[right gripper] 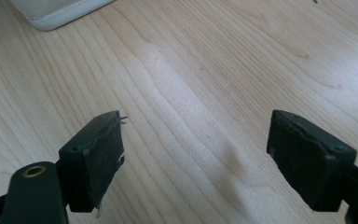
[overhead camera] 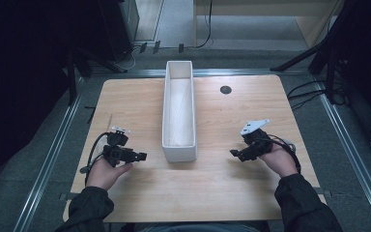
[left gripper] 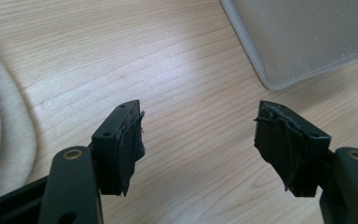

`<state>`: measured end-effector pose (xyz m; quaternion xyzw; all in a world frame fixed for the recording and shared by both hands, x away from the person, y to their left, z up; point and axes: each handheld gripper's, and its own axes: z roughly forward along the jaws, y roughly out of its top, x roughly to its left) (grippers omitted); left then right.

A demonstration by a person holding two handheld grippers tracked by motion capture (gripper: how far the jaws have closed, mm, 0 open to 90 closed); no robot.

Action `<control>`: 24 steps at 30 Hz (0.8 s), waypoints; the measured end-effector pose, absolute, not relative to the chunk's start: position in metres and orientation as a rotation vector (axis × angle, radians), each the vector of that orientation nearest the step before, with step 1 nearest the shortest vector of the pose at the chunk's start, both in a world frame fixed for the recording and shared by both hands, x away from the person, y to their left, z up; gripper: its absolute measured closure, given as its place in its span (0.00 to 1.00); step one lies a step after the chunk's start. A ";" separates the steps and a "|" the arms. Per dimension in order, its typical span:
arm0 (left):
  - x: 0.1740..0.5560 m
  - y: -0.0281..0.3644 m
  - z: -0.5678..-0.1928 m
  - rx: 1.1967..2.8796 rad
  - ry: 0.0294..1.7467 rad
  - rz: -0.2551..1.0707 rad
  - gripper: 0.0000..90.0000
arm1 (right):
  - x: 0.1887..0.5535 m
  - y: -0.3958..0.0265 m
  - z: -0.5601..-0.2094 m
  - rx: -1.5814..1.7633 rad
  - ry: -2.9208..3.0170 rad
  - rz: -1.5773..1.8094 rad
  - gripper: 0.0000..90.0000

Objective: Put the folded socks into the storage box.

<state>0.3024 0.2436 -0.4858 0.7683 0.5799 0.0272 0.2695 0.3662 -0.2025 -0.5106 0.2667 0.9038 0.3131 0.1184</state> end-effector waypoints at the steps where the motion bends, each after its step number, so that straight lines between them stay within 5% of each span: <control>1: 0.303 0.245 -0.485 2.070 1.568 0.075 0.34 | 0.366 -0.202 -0.511 0.779 2.645 0.917 0.21; 24: 0.326 0.279 -0.470 2.047 1.704 0.070 0.32 | 0.365 -0.203 -0.513 0.782 2.653 0.901 0.21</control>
